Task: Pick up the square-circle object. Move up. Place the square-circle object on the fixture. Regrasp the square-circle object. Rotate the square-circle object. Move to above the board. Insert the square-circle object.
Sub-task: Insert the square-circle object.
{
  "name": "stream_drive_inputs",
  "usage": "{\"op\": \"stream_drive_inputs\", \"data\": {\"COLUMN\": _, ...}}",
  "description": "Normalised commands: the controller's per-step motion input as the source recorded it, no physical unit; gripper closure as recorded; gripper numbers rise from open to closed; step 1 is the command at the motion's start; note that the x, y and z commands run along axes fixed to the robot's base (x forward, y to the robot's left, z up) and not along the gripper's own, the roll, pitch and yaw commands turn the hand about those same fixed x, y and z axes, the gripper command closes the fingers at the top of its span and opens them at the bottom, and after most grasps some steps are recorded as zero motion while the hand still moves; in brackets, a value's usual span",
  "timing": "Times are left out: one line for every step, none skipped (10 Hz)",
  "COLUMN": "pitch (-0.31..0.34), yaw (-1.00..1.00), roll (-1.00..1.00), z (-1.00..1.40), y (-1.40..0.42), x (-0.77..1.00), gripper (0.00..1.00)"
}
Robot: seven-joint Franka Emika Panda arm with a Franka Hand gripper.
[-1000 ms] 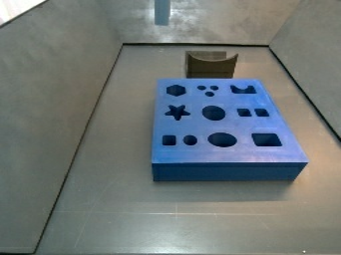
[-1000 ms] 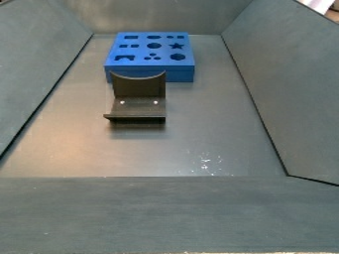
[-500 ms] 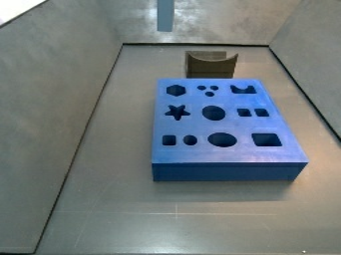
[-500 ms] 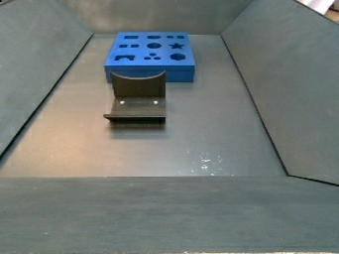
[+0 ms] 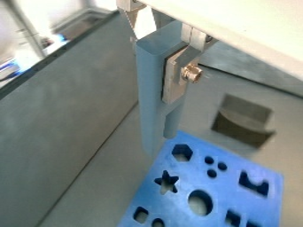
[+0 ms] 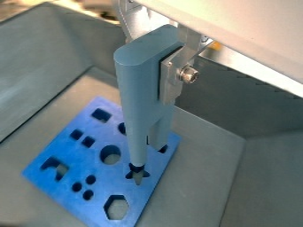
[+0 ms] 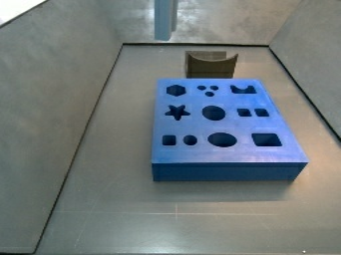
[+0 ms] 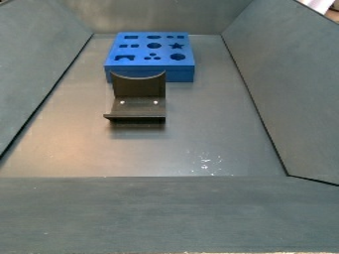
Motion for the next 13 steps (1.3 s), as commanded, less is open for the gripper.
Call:
{"op": "stream_drive_inputs", "data": {"pitch": -0.053, "yaw": -1.0, "roll": 0.0, "z": -0.27, "y": -0.01, "x": 0.0, "gripper": 1.0}}
{"op": "stream_drive_inputs", "data": {"pitch": -0.044, "yaw": -1.0, "roll": 0.0, "z": -0.25, "y": -0.01, "x": 0.0, "gripper": 1.0}}
{"op": "stream_drive_inputs", "data": {"pitch": -0.074, "yaw": -1.0, "roll": 0.0, "z": -0.33, "y": -0.03, "x": 0.01, "gripper": 1.0}}
{"op": "stream_drive_inputs", "data": {"pitch": -0.104, "yaw": -1.0, "roll": 0.0, "z": -0.38, "y": -0.04, "x": 0.03, "gripper": 1.0}}
{"op": "stream_drive_inputs", "data": {"pitch": -0.154, "yaw": -0.9, "roll": 0.0, "z": -0.46, "y": -0.15, "x": 0.07, "gripper": 1.0}}
{"op": "stream_drive_inputs", "data": {"pitch": -0.11, "yaw": -0.78, "roll": 0.0, "z": -0.44, "y": -0.32, "x": 0.13, "gripper": 1.0}}
{"op": "stream_drive_inputs", "data": {"pitch": -0.14, "yaw": -0.79, "roll": 0.01, "z": -0.46, "y": -0.37, "x": 0.05, "gripper": 1.0}}
{"op": "stream_drive_inputs", "data": {"pitch": -0.126, "yaw": -0.8, "roll": 0.01, "z": -0.45, "y": -0.38, "x": 0.04, "gripper": 1.0}}
{"op": "stream_drive_inputs", "data": {"pitch": -0.106, "yaw": -0.8, "roll": 0.01, "z": -0.42, "y": -0.4, "x": 0.02, "gripper": 1.0}}
{"op": "stream_drive_inputs", "data": {"pitch": -0.041, "yaw": -0.9, "roll": 0.0, "z": -0.31, "y": -0.3, "x": 0.0, "gripper": 1.0}}
{"op": "stream_drive_inputs", "data": {"pitch": -0.03, "yaw": -0.92, "roll": 0.0, "z": -0.31, "y": -0.28, "x": 0.0, "gripper": 1.0}}
{"op": "stream_drive_inputs", "data": {"pitch": -0.03, "yaw": -0.91, "roll": 0.0, "z": -0.31, "y": -0.28, "x": 0.0, "gripper": 1.0}}
{"op": "stream_drive_inputs", "data": {"pitch": -0.031, "yaw": -0.91, "roll": 0.0, "z": -0.31, "y": -0.28, "x": 0.0, "gripper": 1.0}}
